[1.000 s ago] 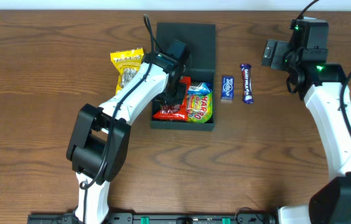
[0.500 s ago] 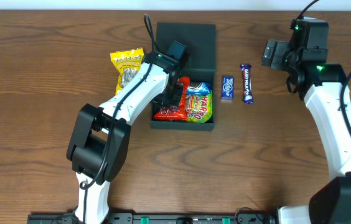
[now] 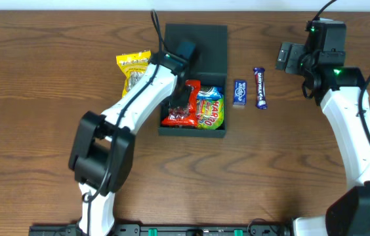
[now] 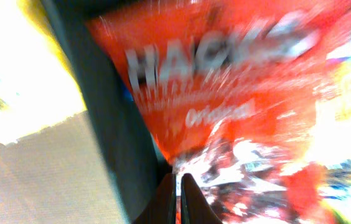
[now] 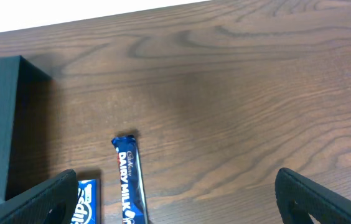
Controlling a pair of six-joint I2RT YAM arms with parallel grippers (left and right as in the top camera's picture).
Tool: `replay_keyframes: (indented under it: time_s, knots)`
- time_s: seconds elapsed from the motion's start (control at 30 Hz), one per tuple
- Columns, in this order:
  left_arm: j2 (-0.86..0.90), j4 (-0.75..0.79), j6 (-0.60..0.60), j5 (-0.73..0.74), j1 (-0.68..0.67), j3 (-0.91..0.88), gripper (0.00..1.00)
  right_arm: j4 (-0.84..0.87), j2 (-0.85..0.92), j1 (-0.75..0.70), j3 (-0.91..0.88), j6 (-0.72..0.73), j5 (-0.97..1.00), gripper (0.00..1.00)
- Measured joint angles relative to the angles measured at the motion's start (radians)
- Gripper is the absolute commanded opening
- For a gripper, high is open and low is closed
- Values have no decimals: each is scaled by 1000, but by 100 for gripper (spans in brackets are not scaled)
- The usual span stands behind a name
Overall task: Pack container
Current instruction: 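Release the red bag in the box and lift left gripper toward yellow bag, then grasp the yellow Hacks bag with the left gripper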
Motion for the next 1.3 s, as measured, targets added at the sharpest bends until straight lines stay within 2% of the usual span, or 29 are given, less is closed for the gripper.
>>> replay_keyframes:
  time_s: [0.13,0.3,0.6,0.63,0.67,0.7,0.73,1.1,1.17,1.27,1.3]
  knots:
    - [-132,93,19,-34,7,27,6,0,0,0,0,0,0,99]
    - [-245,139,30,-92,61,63,6,-5,0,0,0,0,0,99]
    - [-193,142,33,-64,275,47,6,-11,0,0,0,0,0,99]
    - [-178,145,33,-50,298,46,15,-11,0,0,0,0,0,99]
    - [-163,151,39,-39,315,46,39,-11,0,0,0,0,0,99]
    - [-141,164,35,-23,333,46,76,-11,0,0,0,0,0,99]
    - [-124,173,38,-11,343,46,97,-11,0,0,0,0,0,99]
    - [124,228,36,100,357,44,95,-31,0,0,0,0,0,99]
    - [150,232,38,108,357,42,100,-38,0,0,0,0,0,99]
    - [173,242,32,112,357,42,78,-47,0,0,0,0,0,99]
    - [177,249,36,114,357,42,76,-49,0,0,0,0,0,99]
